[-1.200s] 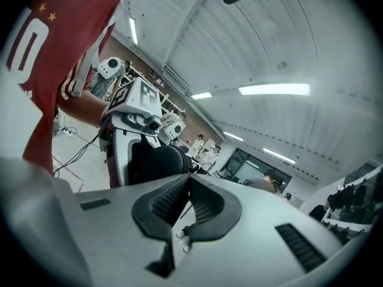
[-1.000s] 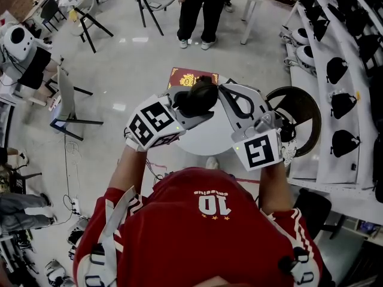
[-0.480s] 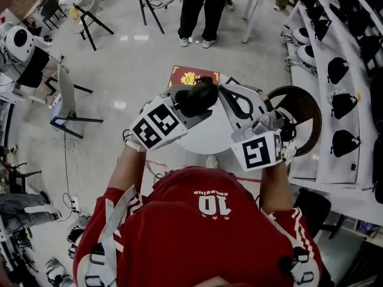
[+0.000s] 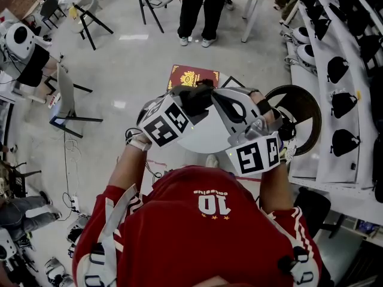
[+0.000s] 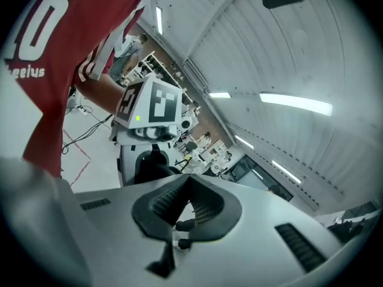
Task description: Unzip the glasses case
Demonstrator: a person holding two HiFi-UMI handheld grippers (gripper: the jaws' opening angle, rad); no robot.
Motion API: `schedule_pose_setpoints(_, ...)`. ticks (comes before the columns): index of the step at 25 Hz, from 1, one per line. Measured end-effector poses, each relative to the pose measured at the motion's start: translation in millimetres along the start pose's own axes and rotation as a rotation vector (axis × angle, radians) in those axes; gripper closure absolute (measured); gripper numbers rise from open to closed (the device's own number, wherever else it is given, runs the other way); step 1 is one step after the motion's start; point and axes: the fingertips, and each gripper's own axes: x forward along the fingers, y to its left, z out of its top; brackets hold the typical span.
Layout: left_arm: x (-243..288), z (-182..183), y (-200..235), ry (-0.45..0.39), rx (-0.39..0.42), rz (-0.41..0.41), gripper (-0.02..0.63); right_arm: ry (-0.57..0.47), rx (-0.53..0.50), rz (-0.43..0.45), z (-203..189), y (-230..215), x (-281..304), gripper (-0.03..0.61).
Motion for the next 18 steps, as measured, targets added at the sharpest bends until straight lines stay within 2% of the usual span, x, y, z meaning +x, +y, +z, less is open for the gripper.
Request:
schedule_pose_setpoints(2,3.1,-3.7,1.3,0.02,-0.005,0.003,0.379,0.007,-0.013,0.008,1.5,3.2,2.8,0.563)
schedule_pose_setpoints(6,6.2,-2.3,-0.2,-0.005,-0.03,-0.021,0.379,-0.002,0.042,0.01,-2.5,0.1,3.4,0.563)
schedule_pose_setpoints(12,10.7,-4.8,-3.9,0.018,-0.045,-0.034,0.38,-0.018,0.089,0.015,2.9,4.7,4.4,0.565)
schedule_pose_setpoints(18,19.4,-7.8,-10.7,0.046,-0.053,-0.061,0.388,-0.044,0.067,0.063,9.1,14.8,0.4,0.565)
